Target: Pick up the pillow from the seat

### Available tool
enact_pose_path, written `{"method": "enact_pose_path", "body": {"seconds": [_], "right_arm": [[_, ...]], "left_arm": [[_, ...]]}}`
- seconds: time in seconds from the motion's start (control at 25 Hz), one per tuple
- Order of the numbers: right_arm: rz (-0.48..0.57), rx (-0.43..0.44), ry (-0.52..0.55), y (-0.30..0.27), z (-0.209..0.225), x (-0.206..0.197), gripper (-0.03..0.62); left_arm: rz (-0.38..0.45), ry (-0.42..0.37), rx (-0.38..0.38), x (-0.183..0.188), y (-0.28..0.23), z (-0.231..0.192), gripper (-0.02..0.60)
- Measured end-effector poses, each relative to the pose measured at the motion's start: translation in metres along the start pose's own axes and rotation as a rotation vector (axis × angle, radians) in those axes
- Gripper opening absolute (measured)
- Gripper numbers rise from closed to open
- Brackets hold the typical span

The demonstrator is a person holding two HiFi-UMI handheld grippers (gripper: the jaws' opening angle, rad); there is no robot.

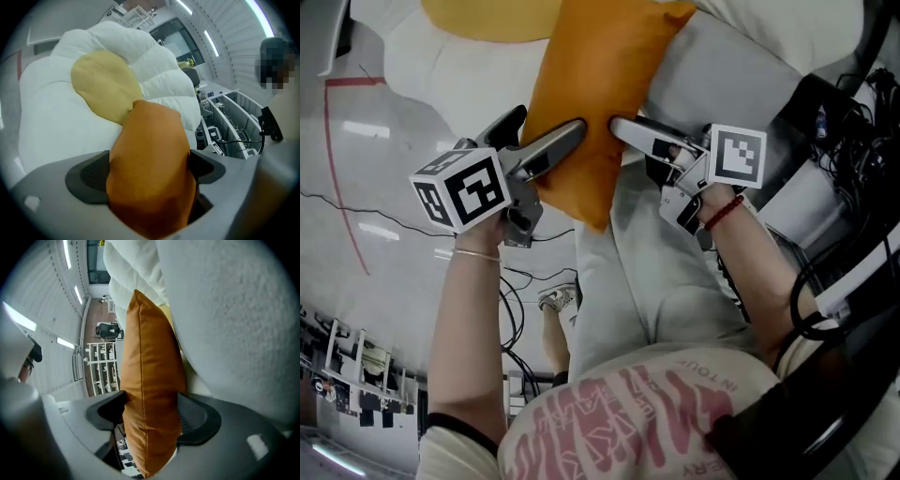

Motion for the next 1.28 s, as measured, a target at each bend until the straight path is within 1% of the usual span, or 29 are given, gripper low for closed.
{"method": "enact_pose_path", "body": {"seconds": [0.16,0.32,0.44,0.56,0.64,0.72,0.8,0.92,1.04,1.16,1.28], "right_arm": [[-0.005,0.031,-0.002,0.004,0.001,-0.009,0.342],[-0.019,0.009,-0.02,0.003,0.004,-0.011,0.331],[-0.007,0.008,-0.018,0.002,0.008,-0.009,0.328],[-0.001,0.018,-0.014,0.002,0.011,-0.01,0.319],[-0.002,0.019,-0.017,0.002,0.005,-0.01,0.311],[-0.005,0.017,-0.014,0.003,-0.001,-0.009,0.29],[-0.006,0.008,-0.005,0.004,-0.005,-0.006,0.282],[-0.001,-0.019,-0.009,0.004,-0.013,-0.001,0.273],[-0.029,-0.039,-0.009,0.004,-0.031,0.0,0.27],[-0.054,-0.038,0.03,0.006,-0.058,0.001,0.268],[-0.051,-0.028,0.072,0.013,-0.091,-0.001,0.268]], "left_arm": [[-0.059,0.008,-0.019,-0.011,-0.001,0.0,0.549],[-0.106,-0.002,-0.038,-0.012,-0.006,-0.002,0.562],[-0.133,-0.002,-0.078,-0.011,-0.017,-0.006,0.578],[-0.143,-0.002,-0.098,-0.014,-0.02,-0.009,0.577],[-0.133,-0.009,-0.088,-0.011,-0.015,-0.004,0.567],[-0.12,-0.012,-0.074,-0.01,-0.011,0.001,0.554],[-0.127,0.014,-0.067,-0.012,-0.009,0.004,0.541],[-0.152,0.109,-0.064,-0.015,-0.007,0.007,0.529],[-0.133,0.173,-0.056,-0.014,0.008,0.017,0.523],[-0.074,0.194,-0.05,-0.01,0.028,0.035,0.522],[-0.001,0.192,-0.047,-0.007,0.052,0.058,0.522]]}}
Point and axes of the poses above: the fingertips, and each gripper's own axes: y backward along the fingers, z to its right, x out of its top, the point moved 4 cm from there along y, backward along the fingers, and after that the axes turned 5 degrees about y, right-handed, at the moved point
